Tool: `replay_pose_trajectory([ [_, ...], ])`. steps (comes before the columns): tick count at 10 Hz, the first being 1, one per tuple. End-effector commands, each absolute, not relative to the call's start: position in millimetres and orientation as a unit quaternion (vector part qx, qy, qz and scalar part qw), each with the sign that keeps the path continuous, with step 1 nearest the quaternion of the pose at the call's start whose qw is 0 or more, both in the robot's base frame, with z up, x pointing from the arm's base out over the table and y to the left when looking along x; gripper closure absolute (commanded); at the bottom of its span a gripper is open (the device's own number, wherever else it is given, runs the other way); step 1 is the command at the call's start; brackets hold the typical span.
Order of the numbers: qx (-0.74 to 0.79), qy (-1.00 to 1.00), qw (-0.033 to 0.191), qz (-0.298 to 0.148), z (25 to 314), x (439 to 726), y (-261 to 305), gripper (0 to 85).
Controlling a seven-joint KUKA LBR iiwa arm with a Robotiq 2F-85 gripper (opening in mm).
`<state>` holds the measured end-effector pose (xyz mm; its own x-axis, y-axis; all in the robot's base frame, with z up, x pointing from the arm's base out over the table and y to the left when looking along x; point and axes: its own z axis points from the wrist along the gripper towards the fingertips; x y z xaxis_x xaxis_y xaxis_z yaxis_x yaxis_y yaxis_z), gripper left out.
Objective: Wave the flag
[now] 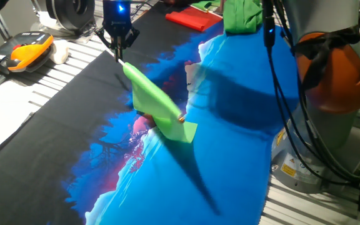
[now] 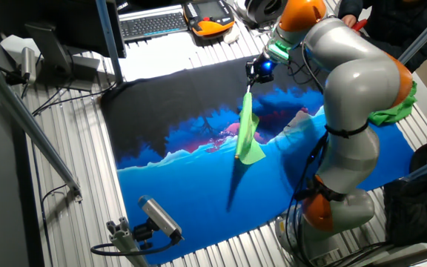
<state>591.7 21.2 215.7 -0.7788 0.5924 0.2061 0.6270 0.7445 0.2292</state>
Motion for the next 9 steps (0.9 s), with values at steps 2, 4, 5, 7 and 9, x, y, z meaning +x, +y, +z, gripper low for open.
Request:
replay_pose_trajectory([
  [2, -0.438, -0.888, 0.04, -0.136, 215.8, 591.6, 21.5, 85.0],
  [4, -0.425, -0.895, 0.039, -0.13, 215.2, 591.5, 23.1, 85.0],
  [5, -0.406, -0.906, 0.039, -0.109, 214.6, 591.5, 24.0, 85.0],
  [7, -0.377, -0.921, 0.04, -0.093, 214.1, 591.4, 25.3, 85.0],
  [9, -0.342, -0.936, 0.042, -0.075, 214.0, 590.5, 25.0, 85.0],
])
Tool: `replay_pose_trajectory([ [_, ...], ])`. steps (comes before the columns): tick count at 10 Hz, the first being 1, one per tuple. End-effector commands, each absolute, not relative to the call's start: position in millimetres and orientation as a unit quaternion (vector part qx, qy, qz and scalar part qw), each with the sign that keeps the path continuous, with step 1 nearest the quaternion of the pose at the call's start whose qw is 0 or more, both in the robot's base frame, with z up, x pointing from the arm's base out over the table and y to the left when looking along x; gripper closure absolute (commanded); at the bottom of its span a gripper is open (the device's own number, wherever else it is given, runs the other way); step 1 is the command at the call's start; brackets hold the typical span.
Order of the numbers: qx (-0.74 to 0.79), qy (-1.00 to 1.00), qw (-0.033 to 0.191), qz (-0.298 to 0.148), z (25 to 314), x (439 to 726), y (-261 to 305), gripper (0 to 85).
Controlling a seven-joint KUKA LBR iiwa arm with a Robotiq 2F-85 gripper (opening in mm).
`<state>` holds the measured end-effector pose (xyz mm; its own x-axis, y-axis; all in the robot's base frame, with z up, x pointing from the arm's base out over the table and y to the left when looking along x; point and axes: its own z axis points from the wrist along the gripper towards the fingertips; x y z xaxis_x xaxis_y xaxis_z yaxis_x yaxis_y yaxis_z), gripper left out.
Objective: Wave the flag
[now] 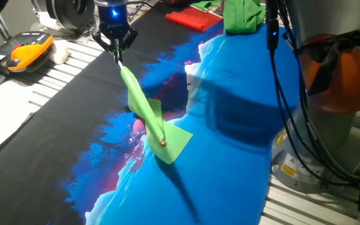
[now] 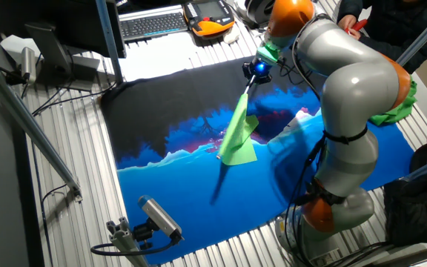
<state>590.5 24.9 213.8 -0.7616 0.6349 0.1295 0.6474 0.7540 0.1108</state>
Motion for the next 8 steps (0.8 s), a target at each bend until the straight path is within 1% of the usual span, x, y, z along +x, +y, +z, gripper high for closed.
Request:
replay_pose_trajectory([
  [1, -0.336, -0.937, 0.047, -0.079, 213, 590, 26, 85.0],
  [2, -0.329, -0.939, 0.053, -0.082, 213, 589, 29, 85.0],
  [3, -0.325, -0.939, 0.061, -0.094, 212, 587, 34, 85.0],
  [4, -0.317, -0.942, 0.063, -0.087, 210, 585, 40, 85.0],
  [7, -0.29, -0.954, 0.063, -0.036, 209, 584, 43, 85.0],
  [8, -0.268, -0.961, 0.06, 0.012, 209, 584, 43, 85.0],
])
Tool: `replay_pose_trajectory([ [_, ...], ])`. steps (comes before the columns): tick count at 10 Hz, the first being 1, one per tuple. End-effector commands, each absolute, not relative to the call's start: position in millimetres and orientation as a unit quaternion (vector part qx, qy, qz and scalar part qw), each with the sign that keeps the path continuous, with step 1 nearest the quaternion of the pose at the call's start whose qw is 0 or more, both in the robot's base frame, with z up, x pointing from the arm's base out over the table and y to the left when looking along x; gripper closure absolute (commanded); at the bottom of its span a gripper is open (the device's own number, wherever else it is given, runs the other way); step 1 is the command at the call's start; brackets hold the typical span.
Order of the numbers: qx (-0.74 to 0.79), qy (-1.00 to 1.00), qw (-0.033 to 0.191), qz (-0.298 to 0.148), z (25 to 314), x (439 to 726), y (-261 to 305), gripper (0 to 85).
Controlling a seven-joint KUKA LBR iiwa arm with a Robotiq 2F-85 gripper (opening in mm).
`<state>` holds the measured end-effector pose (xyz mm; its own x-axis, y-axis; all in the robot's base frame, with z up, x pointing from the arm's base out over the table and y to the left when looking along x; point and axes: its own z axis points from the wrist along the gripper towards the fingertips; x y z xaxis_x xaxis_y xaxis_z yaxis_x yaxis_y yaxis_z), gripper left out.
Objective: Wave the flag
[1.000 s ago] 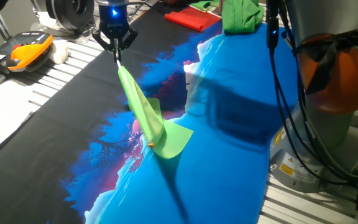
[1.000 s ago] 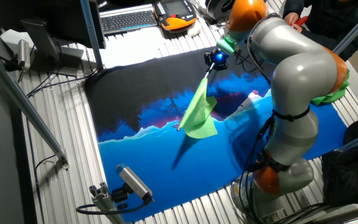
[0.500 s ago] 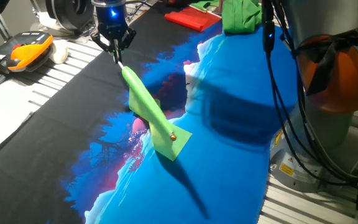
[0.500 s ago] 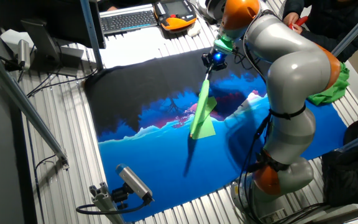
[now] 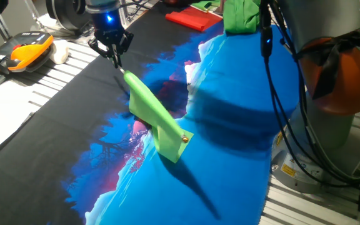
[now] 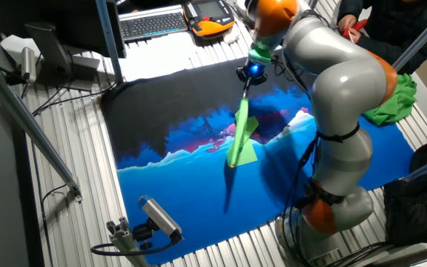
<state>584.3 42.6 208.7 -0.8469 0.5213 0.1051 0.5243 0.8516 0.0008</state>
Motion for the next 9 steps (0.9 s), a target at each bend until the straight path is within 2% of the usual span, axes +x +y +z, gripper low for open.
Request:
replay_pose_trajectory([
  [1, -0.249, -0.966, 0.043, 0.047, 208.9, 584.4, 42.5, 85.0],
  [3, -0.25, -0.967, 0.037, 0.029, 208.9, 584.4, 42.5, 85.0],
  [6, -0.256, -0.964, 0.065, 0.008, 208.9, 584.4, 42.5, 85.0],
  [9, -0.261, -0.963, 0.066, -0.004, 208.9, 584.4, 42.5, 85.0],
])
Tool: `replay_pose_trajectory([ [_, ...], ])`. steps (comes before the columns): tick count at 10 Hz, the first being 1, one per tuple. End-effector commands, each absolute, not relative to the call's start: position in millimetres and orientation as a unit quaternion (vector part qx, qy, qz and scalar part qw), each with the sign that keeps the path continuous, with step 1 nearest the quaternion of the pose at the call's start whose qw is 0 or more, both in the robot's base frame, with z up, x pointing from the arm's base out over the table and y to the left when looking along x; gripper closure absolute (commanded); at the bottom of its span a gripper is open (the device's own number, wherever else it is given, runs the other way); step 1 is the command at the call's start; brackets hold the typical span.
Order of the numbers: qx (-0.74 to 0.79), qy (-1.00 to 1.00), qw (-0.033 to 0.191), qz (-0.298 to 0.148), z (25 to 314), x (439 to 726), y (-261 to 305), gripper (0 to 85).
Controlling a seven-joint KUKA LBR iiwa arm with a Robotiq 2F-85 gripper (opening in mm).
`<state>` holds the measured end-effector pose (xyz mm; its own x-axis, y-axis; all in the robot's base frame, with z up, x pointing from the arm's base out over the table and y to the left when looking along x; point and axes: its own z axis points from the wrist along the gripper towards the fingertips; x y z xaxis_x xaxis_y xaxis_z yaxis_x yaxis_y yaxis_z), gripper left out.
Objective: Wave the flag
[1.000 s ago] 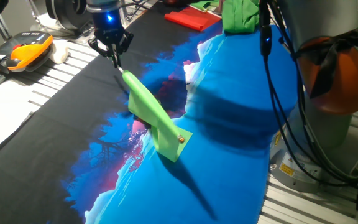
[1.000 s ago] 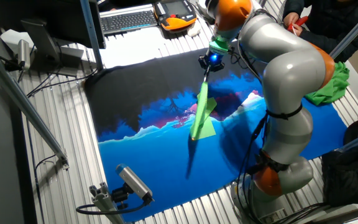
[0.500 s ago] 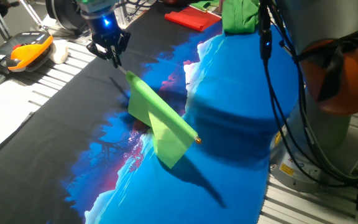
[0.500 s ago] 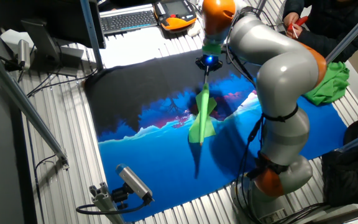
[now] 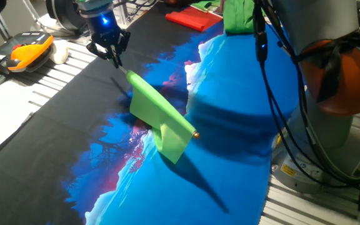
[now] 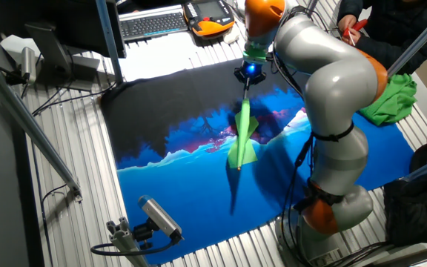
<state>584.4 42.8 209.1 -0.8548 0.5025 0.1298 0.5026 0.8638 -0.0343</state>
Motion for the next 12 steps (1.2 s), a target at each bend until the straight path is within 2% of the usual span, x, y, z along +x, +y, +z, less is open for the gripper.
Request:
replay_pose_trajectory([
  [1, -0.267, -0.961, 0.063, -0.019, 220, 581, 37, 85.0],
  [3, -0.26, -0.964, 0.049, 0.001, 236, 565, 25, 85.0],
  [6, -0.25, -0.966, 0.056, -0.014, 247, 553, 14, 85.0],
  [9, -0.272, -0.961, 0.055, -0.015, 233, 561, 27, 85.0],
  [11, -0.262, -0.964, 0.044, 0.015, 233, 561, 27, 85.0],
  [12, -0.268, -0.962, 0.037, 0.014, 233, 561, 27, 85.0],
])
